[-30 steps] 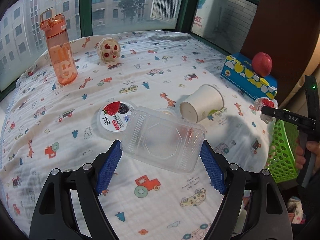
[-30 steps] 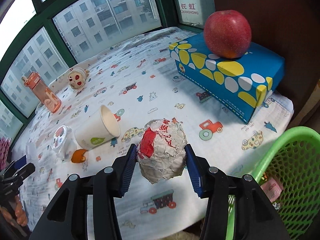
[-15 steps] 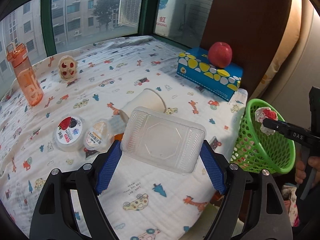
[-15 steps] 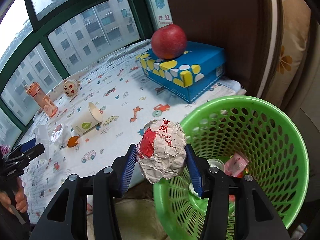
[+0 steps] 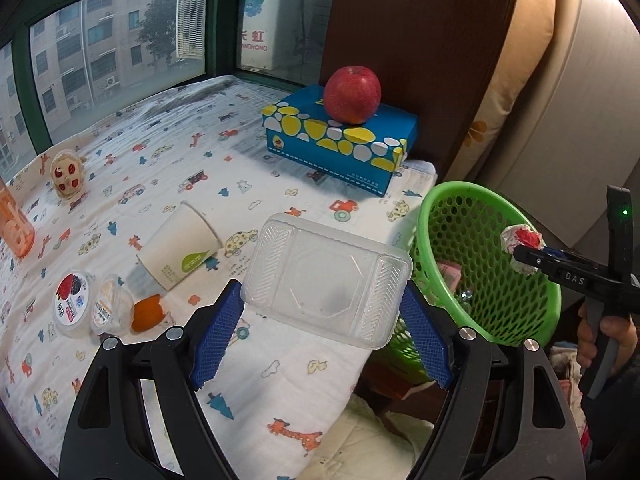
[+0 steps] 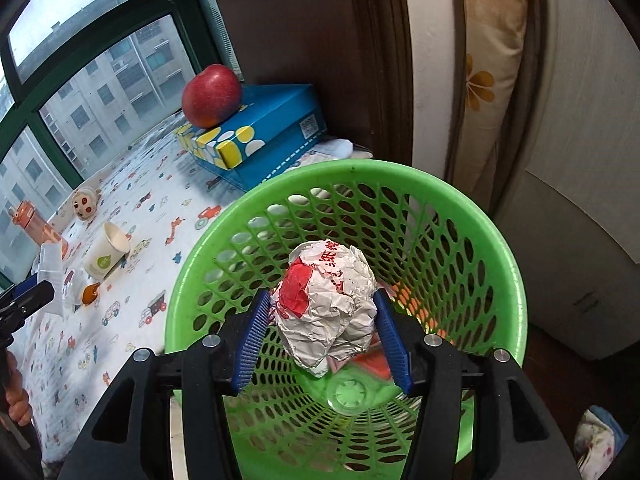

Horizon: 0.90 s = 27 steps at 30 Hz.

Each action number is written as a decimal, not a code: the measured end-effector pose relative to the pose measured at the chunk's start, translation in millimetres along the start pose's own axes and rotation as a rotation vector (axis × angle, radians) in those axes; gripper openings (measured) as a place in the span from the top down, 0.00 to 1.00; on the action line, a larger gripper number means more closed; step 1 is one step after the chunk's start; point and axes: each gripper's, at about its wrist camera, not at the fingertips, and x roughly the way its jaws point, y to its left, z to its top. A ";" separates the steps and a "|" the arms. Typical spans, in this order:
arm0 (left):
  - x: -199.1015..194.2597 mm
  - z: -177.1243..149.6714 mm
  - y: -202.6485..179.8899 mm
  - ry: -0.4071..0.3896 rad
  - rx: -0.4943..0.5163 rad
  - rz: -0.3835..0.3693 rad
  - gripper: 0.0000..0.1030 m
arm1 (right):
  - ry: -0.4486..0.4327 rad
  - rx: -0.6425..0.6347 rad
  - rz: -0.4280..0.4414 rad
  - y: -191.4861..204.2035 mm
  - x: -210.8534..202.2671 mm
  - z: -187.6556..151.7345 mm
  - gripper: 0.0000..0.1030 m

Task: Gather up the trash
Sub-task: 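Carry the paper ball into the basket and open the right tool while the left tool carries the tray, then lower the clear tray into the green basket and open the left tool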

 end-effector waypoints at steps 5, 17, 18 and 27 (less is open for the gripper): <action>8.0 5.9 -24.1 0.014 0.037 -0.023 0.25 | -0.012 0.032 -0.016 -17.1 -4.5 -2.5 0.40; 35.6 11.4 -88.4 0.065 0.131 -0.104 0.25 | -0.069 0.069 -0.015 -41.3 -32.2 -4.7 0.37; 38.1 11.6 -93.7 0.070 0.137 -0.113 0.25 | -0.074 0.071 -0.016 -43.0 -34.3 -4.8 0.37; 65.7 5.5 -133.7 0.135 0.174 -0.169 0.25 | -0.100 0.101 0.002 -53.5 -47.3 -10.0 0.35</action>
